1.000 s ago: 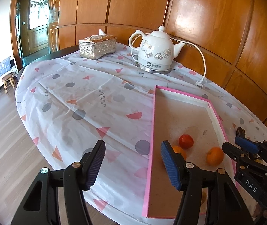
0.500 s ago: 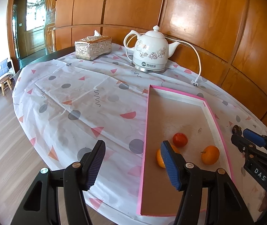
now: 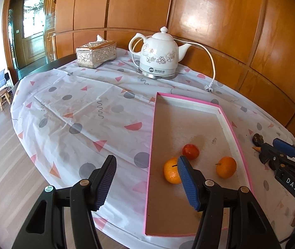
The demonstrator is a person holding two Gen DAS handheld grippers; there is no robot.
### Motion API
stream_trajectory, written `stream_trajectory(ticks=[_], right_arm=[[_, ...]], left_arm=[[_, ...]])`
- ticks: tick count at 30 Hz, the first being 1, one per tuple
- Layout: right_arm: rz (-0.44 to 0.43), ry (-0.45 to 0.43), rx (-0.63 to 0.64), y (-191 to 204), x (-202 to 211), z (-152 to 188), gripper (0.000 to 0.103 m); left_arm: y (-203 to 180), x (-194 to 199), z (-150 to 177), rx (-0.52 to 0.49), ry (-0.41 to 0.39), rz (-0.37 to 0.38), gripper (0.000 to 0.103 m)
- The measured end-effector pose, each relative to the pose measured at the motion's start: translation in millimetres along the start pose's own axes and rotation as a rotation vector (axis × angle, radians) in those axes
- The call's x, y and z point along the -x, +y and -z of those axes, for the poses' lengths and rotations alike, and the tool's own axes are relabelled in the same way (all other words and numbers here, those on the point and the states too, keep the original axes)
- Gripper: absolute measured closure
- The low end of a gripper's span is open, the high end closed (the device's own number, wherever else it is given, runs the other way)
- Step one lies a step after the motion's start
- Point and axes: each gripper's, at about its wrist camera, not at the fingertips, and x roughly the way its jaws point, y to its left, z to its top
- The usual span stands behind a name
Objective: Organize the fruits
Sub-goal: 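Move the left tool toward the dark round fruit beside the carrot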
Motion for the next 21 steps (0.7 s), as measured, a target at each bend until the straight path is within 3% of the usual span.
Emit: stream_trajectory(ticks=[21], right_arm=[[0.184,0.103,-0.08,-128.6,14.7,47.1,0.064]], left_arm=[[-55.1,5.6,-6.2,-0.161,-0.011,0.062,0.04]])
